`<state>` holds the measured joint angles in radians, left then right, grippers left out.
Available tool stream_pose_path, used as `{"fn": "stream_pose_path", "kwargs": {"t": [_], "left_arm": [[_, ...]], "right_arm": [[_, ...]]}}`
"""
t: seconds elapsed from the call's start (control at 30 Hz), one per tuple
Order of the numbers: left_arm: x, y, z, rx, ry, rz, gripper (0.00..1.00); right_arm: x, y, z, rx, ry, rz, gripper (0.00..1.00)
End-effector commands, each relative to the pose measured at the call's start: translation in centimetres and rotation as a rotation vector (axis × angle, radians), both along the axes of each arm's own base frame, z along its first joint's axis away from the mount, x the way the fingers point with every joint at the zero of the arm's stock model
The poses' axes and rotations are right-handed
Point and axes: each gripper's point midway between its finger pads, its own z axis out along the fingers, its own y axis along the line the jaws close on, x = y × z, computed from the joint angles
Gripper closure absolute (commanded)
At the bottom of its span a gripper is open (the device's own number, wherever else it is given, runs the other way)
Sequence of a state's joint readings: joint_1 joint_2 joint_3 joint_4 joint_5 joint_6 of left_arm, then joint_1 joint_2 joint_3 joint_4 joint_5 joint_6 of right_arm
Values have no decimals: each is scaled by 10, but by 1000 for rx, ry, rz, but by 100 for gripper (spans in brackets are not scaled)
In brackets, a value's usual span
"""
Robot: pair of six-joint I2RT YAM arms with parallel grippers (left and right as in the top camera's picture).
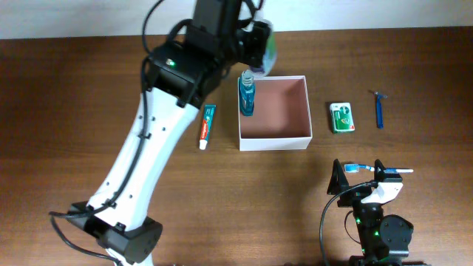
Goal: Pack container
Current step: 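Lift the soap bottle and carry it over the pink box, then lower the soap bottle beside the Listerine in the box and release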
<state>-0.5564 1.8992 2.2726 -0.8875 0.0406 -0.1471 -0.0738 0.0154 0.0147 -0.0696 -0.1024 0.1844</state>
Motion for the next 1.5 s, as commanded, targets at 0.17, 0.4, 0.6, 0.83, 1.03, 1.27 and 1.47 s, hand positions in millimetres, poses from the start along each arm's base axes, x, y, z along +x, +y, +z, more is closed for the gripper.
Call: {"fn": "stream_pose_path", "kwargs": {"t": [0.17,0.4,0.6,0.83,1.03,1.27,1.47], "left_arm": [[2,-39,-7,12,-41,6,93],[22,-59,-57,61,18,13,94],[36,-63,-73,79,13,39,93],[44,-61,-102,134,49,69,93],[49,-65,-129,165,86,67,93],[52,-67,-142,181,105,67,92],[46,-53,-158,252,150,99,93]], "right_arm": [[0,1,-2,4,-2,0,1],[0,1,-2,4,-2,0,2],[0,1,-2,4,-2,0,1],[0,1,-2,4,-2,0,1],[0,1,-2,4,-2,0,1],[0,1,-2,4,-2,0,1],[0,1,-2,4,-2,0,1]]}}
